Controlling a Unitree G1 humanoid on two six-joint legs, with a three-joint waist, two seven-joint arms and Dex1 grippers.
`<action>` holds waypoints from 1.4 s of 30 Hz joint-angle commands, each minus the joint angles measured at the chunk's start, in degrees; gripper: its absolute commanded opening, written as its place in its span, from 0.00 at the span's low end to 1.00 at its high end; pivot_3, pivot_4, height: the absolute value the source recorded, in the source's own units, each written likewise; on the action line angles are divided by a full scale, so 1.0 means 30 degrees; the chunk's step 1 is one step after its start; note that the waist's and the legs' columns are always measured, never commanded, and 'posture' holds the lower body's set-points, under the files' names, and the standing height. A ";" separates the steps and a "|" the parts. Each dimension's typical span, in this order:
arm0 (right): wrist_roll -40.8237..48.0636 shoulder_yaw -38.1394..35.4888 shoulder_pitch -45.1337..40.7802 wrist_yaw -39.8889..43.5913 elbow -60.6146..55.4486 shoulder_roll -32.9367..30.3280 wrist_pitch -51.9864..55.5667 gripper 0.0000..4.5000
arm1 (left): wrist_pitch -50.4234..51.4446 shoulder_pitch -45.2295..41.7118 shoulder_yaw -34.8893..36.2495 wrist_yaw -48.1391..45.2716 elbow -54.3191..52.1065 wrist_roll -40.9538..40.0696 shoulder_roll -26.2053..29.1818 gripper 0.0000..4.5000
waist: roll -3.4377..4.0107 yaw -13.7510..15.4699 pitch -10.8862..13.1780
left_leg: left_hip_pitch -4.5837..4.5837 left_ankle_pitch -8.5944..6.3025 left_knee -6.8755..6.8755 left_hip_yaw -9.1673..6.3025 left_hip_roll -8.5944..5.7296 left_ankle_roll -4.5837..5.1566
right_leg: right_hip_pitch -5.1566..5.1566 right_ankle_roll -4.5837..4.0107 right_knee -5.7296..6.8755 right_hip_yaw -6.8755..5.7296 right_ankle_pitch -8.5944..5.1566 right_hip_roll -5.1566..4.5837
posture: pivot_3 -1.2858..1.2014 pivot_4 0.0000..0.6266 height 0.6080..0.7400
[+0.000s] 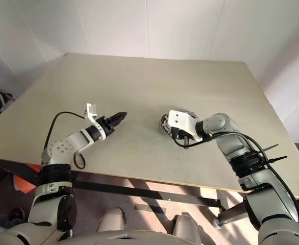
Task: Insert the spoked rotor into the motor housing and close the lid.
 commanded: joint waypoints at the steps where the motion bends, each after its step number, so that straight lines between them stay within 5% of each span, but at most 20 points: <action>1: 0.1319 -0.2307 -0.2688 -0.2286 -0.2314 0.1566 0.6499 0.00 | -0.0356 0.0069 0.0216 0.0021 -0.0629 -0.0207 0.0104 0.54 | 0.0010 -0.0035 0.0006 | -0.0004 0.0000 -0.0008 0.0002 0.0000 0.0000 | -0.0014 -0.0001 -0.0002 0.0001 0.0000 0.0003 | 0.52 0.00 1.00; 7: 0.2701 -0.3551 -0.4461 -0.5078 -0.3543 0.4086 1.6023 0.00 | -0.0409 0.0569 0.0659 0.0190 -0.1073 -0.0373 0.0500 0.54 | 0.0015 0.0122 0.0009 | -0.0247 0.0063 -0.0098 -0.0011 0.0006 -0.0103 | -0.0252 -0.0009 -0.0019 -0.0042 0.0003 0.0020 | 0.52 0.00 1.00; 16: 0.4733 -0.4649 -0.5530 -0.7762 -0.4594 0.5348 2.2853 0.00 | -0.0416 0.1315 0.1808 0.0497 -0.1762 -0.0720 0.1353 0.54 | 0.0034 0.0577 0.0022 | -0.0243 0.0121 -0.0153 -0.0034 0.0009 -0.0217 | -0.0255 0.0003 -0.0032 -0.0074 0.0000 0.0010 | 0.52 0.00 1.00; 26: 0.6261 -0.4785 -0.5005 -1.1037 -0.2741 0.7098 2.3336 0.00 | -0.0453 0.1839 0.2019 0.0849 -0.2312 -0.0919 0.1345 0.54 | 0.0031 0.0607 0.0020 | -0.0149 0.0196 -0.0163 -0.0038 0.0010 -0.0340 | -0.0219 0.0025 0.0032 -0.0041 0.0017 0.0017 | 0.52 0.00 1.00; 33: 0.8746 -0.5688 -0.6551 -1.0803 -0.3971 0.6806 2.3337 0.49 | -0.0421 0.1755 0.1976 0.0897 -0.2147 -0.0873 0.1444 0.54 | 0.0027 0.0709 0.0017 | -0.0155 0.0196 -0.0160 -0.0045 0.0005 -0.0341 | -0.0207 0.0032 0.0024 -0.0047 0.0022 0.0015 | 0.52 0.00 1.00; 37: 1.1485 -0.7128 -0.8184 -1.0422 -0.4936 0.6410 2.3337 0.49 | -0.0509 0.1563 0.1869 0.0823 -0.1679 -0.0746 0.1383 0.54 | 0.0024 0.0663 0.0015 | -0.0132 0.0198 -0.0159 -0.0046 0.0009 -0.0342 | -0.0208 0.0039 0.0043 -0.0039 0.0026 0.0021 | 0.52 0.00 1.00; 42: 1.0386 -0.5754 -0.7101 -1.1010 -0.6018 0.5213 2.0690 0.49 | -0.0598 0.0884 0.1422 0.0592 -0.1065 -0.0490 0.1473 0.54 | -0.0049 0.0822 -0.0031 | -0.0039 0.0197 -0.0180 -0.0048 0.0007 -0.0342 | -0.0093 0.0043 0.0017 -0.0047 0.0021 0.0018 | 0.52 0.00 1.00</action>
